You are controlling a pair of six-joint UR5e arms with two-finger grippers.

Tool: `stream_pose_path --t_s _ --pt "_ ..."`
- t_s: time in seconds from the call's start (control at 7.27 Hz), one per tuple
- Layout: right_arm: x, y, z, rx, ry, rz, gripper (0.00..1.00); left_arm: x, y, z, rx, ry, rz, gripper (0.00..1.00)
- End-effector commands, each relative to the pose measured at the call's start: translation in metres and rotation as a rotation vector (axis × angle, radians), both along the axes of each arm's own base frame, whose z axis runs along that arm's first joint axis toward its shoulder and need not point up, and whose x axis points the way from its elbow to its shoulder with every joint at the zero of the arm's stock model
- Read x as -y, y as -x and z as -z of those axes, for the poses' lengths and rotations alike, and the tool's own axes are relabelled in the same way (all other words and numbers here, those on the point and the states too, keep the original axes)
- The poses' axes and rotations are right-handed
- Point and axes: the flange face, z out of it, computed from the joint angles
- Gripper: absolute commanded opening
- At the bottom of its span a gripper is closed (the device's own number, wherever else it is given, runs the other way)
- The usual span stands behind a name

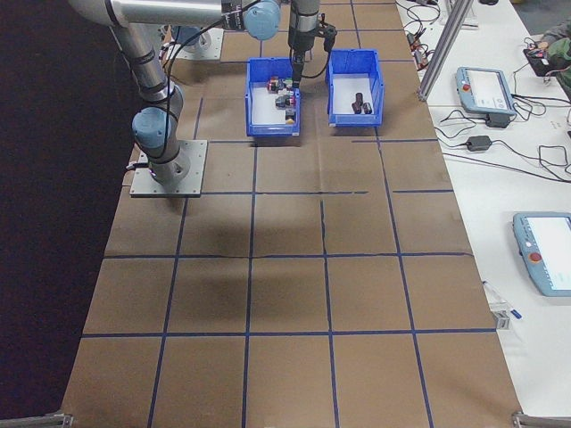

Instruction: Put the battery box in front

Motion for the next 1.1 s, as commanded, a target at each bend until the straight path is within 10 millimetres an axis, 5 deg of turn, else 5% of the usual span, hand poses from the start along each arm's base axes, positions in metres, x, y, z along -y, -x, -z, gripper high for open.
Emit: stream_pose_path --t_s 0.0,0.96 --pt "0.0055 -0.0017 -0.0046 -0.002 -0.002 -0.001 1.00 0.0009 0.0001 0.0011 -0.002 -0.002 -0.001 0.99" --pt "0.0059 -0.0003 -0.0039 -0.016 -0.004 -0.003 1.00 -0.0005 0.0002 -0.0015 -0.001 0.004 -0.003 0.99"
